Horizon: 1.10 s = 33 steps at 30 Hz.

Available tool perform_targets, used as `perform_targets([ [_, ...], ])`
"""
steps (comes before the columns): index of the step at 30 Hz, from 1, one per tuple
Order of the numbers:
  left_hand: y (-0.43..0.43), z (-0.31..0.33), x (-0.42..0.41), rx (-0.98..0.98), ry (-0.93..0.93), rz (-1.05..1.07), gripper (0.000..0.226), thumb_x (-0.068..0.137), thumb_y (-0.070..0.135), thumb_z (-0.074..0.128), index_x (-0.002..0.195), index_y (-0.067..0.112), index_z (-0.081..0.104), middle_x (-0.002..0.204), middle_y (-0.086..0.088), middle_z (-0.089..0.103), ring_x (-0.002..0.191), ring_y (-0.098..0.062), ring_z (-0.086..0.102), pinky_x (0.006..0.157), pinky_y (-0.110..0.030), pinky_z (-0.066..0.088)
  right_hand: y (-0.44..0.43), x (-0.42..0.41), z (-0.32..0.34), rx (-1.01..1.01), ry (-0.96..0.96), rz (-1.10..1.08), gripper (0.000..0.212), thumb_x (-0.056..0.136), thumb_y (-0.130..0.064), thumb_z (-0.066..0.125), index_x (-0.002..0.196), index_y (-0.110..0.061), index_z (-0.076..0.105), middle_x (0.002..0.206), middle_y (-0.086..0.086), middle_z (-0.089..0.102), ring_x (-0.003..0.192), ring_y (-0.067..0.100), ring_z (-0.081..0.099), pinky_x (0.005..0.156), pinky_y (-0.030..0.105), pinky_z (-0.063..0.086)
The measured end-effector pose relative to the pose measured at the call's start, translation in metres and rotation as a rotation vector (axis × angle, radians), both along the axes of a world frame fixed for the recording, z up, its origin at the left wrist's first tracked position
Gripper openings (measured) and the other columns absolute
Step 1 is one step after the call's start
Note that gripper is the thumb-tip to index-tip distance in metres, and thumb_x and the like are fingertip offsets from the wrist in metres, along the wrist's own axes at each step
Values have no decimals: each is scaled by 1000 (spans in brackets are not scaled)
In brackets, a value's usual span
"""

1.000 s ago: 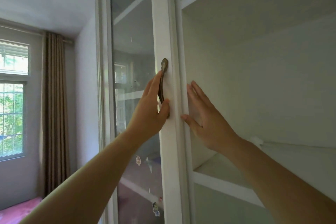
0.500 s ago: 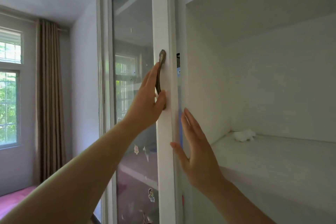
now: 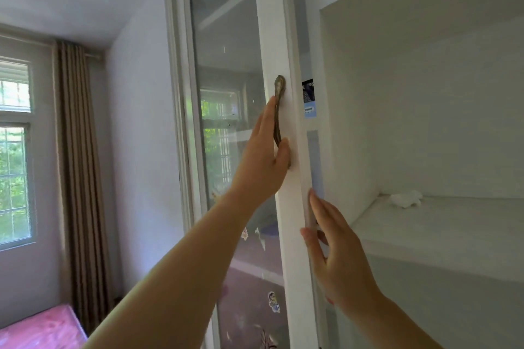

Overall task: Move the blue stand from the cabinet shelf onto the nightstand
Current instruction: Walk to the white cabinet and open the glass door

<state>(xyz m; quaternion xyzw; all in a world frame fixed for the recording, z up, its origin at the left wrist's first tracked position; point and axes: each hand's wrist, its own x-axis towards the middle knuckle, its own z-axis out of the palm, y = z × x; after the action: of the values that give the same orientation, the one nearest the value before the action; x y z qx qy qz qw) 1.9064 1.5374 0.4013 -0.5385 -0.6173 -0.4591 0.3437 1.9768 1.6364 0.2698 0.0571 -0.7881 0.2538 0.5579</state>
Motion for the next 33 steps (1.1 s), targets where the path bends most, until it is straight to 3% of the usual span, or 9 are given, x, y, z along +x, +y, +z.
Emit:
perform_targets([
  [4, -7, 2, -1, 3, -29, -39, 66, 92, 5, 40, 148, 20, 8, 152, 2, 24, 135, -10, 29, 106, -44, 40, -17, 5, 1, -23, -29, -39, 59, 89, -37, 43, 143, -20, 24, 137, 2, 46, 122, 17, 48, 95, 41, 49],
  [9, -24, 1, 4, 3, -25, -61, 66, 92, 4, 40, 148, 19, 9, 153, 4, 23, 114, 16, 24, 103, -24, 37, -39, 11, 0, -32, -39, -113, 60, 89, -41, 41, 143, -27, 21, 139, 0, 45, 119, 17, 51, 90, 41, 52],
  [13, -43, 2, -1, 8, -21, -87, 67, 92, 6, 41, 148, 22, 8, 154, 4, 22, 133, -3, 24, 108, -38, 39, -63, 15, 0, -47, -37, -136, 60, 87, -40, 43, 142, -31, 20, 143, -3, 41, 125, 17, 47, 92, 42, 51],
  [16, -59, 1, -4, 8, -19, -118, 68, 90, 6, 42, 148, 22, 9, 153, 2, 25, 135, -14, 32, 103, -44, 44, -83, 17, 0, -51, -40, -158, 61, 86, -40, 43, 141, -32, 19, 144, -4, 40, 126, 17, 47, 93, 43, 50],
  [20, -79, 0, -9, 36, -46, -187, 69, 90, 4, 44, 147, 24, 13, 152, 5, 28, 134, -11, 31, 105, -44, 42, -107, 19, 0, -45, -53, -193, 62, 85, -38, 44, 141, -31, 19, 145, -6, 38, 126, 17, 46, 95, 42, 49],
  [24, -96, -1, -16, 42, -55, -238, 70, 87, 8, 45, 146, 29, 15, 148, 8, 34, 123, -29, 47, 94, -48, 50, -127, 19, 0, -44, -68, -219, 63, 88, -30, 49, 141, -34, 17, 144, -9, 37, 127, 13, 44, 97, 39, 47],
  [30, -111, 2, -19, 41, -80, -219, 69, 89, 7, 48, 146, 30, 17, 145, 8, 36, 119, -21, 51, 81, -31, 56, -145, 19, -1, -35, -70, -214, 63, 87, -31, 50, 140, -36, 16, 146, -15, 31, 133, 8, 35, 99, 40, 46],
  [33, -115, 1, -20, 40, -101, -257, 69, 89, 7, 48, 145, 33, 16, 144, 14, 35, 112, -31, 57, 78, -38, 57, -146, 21, -1, -20, -90, -188, 64, 85, -37, 47, 139, -42, 13, 146, -19, 29, 132, 3, 34, 99, 39, 45],
])
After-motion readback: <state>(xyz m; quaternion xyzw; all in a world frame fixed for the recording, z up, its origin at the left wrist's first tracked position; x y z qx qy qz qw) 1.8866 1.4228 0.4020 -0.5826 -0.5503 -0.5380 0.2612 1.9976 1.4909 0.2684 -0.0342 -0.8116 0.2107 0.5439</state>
